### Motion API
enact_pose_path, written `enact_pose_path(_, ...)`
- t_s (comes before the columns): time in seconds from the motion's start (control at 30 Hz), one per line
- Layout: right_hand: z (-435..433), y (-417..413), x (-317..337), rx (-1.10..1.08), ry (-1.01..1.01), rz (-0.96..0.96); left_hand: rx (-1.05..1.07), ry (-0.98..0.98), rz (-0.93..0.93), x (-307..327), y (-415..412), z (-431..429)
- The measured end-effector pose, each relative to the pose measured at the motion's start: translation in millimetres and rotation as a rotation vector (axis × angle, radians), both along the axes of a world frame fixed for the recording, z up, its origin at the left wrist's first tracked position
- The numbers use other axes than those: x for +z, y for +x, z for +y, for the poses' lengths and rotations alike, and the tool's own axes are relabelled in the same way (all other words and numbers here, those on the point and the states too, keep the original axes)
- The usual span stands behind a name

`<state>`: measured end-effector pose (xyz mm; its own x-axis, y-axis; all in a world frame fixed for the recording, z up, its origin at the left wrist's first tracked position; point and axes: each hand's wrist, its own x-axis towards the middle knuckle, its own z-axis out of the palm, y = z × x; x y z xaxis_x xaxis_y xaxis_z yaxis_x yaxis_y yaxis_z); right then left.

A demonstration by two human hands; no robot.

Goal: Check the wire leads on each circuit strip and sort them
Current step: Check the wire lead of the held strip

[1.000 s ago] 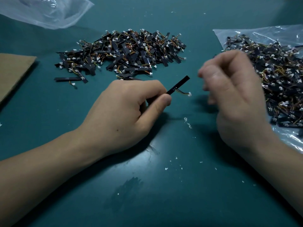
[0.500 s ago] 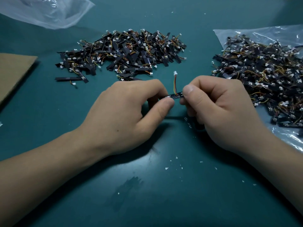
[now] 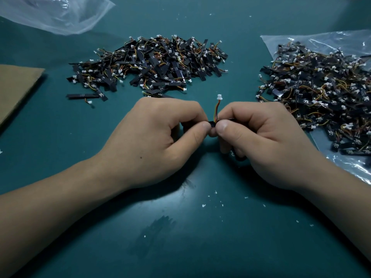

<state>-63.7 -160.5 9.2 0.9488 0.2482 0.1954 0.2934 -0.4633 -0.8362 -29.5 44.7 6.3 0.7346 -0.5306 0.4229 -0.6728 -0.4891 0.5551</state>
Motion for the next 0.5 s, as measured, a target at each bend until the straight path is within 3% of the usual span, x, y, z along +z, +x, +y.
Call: enact_pose_path(0.5, -0.2, 1.2, -1.6, 0.000, -0.016, 0.019, 0.050, -0.004, 0.062, 1.0, -0.8, -0.2)
